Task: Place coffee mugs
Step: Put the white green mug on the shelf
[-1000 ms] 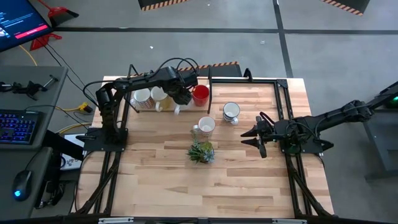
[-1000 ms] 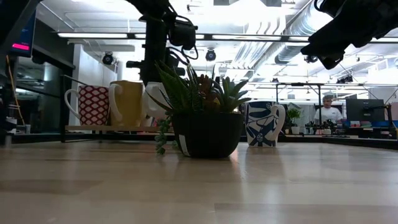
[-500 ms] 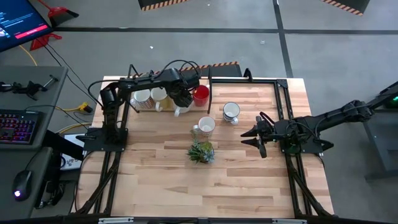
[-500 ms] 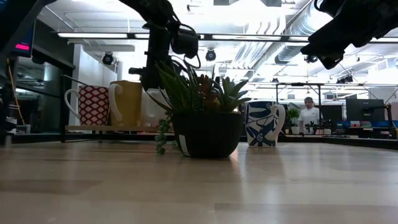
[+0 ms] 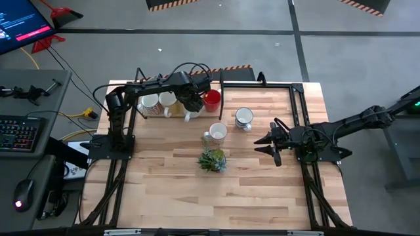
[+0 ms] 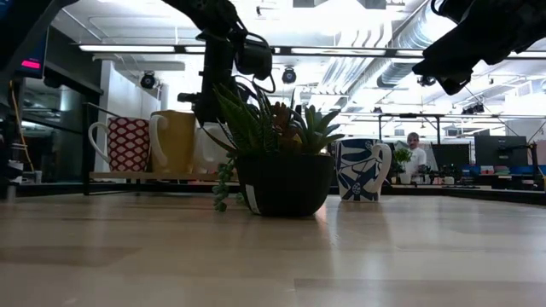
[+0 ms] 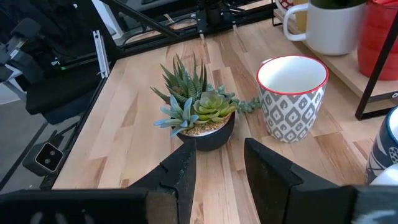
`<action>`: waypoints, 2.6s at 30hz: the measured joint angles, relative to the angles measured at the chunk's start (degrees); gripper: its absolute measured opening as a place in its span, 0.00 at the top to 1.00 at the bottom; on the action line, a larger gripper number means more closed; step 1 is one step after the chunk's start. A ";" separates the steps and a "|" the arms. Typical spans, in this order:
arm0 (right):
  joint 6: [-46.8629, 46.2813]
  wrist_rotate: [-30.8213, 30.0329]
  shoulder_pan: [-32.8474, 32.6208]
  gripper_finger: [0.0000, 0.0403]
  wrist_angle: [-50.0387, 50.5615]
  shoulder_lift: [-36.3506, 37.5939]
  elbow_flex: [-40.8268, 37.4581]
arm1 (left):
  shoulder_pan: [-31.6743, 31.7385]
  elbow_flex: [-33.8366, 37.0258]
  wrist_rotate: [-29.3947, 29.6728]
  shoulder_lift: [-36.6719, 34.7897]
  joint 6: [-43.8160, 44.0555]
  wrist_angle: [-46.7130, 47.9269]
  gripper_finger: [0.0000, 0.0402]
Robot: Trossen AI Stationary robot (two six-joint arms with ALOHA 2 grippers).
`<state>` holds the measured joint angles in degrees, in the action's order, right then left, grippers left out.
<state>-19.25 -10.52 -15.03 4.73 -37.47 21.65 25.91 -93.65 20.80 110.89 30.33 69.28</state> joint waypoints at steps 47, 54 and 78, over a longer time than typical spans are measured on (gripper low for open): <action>0.20 2.10 0.00 0.71 0.24 -0.02 0.00 | -7.77 -17.54 -9.94 -0.15 -5.51 16.63 0.82; 0.20 2.10 0.00 0.71 0.24 -0.02 0.00 | -13.19 -17.38 -10.34 -0.13 -5.38 16.45 0.82; -0.24 2.11 0.01 0.71 0.22 0.00 0.00 | -13.08 -17.29 -8.20 5.16 -10.95 14.41 0.82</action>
<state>-19.49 -8.41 -15.02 4.95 -37.47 21.65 12.83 -110.93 12.60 116.05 19.38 83.69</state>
